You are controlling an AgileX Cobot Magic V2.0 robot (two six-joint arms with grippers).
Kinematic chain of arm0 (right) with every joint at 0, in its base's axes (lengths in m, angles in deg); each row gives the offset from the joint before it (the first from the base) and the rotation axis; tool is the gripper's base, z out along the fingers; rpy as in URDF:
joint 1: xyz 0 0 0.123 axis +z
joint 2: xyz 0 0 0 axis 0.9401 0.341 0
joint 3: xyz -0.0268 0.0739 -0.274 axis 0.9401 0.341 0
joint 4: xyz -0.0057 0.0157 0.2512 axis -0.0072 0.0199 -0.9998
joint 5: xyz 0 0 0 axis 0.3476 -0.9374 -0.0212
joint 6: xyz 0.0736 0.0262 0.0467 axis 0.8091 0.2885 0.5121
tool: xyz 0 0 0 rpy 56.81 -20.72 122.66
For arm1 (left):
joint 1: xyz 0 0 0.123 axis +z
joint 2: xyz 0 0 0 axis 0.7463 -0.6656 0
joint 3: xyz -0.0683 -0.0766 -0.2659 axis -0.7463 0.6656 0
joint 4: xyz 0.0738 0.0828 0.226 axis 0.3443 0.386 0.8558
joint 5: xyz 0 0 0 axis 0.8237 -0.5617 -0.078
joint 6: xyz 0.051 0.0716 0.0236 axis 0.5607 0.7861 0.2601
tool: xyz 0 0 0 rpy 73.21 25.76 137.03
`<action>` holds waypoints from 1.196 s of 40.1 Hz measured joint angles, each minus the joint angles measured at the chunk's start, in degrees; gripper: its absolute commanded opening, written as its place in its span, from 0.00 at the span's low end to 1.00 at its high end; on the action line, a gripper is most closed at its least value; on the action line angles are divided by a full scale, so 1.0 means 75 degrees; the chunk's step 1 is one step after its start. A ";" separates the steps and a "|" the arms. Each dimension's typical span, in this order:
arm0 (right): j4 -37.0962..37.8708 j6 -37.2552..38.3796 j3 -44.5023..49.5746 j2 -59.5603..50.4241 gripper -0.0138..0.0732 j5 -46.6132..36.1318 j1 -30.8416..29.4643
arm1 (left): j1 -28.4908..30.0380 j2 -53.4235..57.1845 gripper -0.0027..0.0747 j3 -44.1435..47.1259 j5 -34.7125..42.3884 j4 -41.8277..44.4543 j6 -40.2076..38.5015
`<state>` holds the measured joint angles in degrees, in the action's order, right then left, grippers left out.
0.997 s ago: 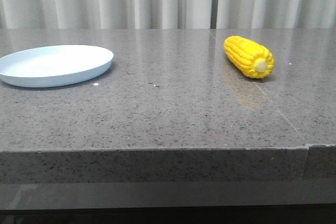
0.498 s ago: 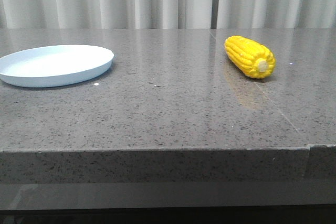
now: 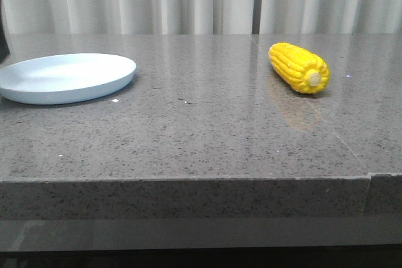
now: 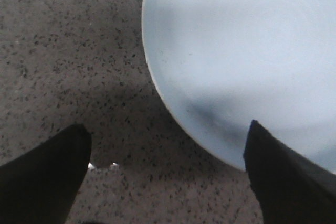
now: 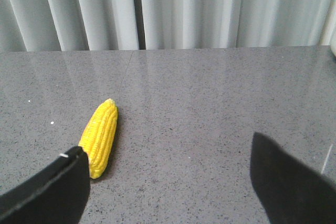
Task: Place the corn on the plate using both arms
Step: 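Lower the left gripper to the pale blue plate's rim and push it toward the corn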
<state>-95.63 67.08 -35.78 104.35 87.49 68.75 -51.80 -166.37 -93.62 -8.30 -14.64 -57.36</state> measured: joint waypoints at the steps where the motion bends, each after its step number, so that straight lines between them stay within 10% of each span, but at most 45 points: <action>1: 0.0000 0.0000 0.0000 0.0000 0.90 0.0014 0.0000 | 0.0000 -0.0125 0.76 -0.0086 0.0001 -0.0005 0.0000; 13: 0.0000 0.0000 0.0000 0.0000 0.90 0.0014 0.0000 | 0.0000 -0.1058 0.72 -0.0465 0.0061 -0.0120 0.0000; 33: -0.0003 0.0000 0.0000 0.0000 0.90 0.0014 0.0000 | 0.0000 -0.1235 0.02 -0.0525 0.0351 -0.0166 -0.0015; 48: -0.0003 0.0000 0.0000 0.0000 0.90 0.0014 0.0000 | -0.0036 -0.1242 0.01 -0.0878 0.0430 -0.0680 -0.0088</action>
<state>-95.66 67.08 -35.78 104.35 87.59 68.75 -52.07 -175.68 -100.21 -5.07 -19.74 -58.02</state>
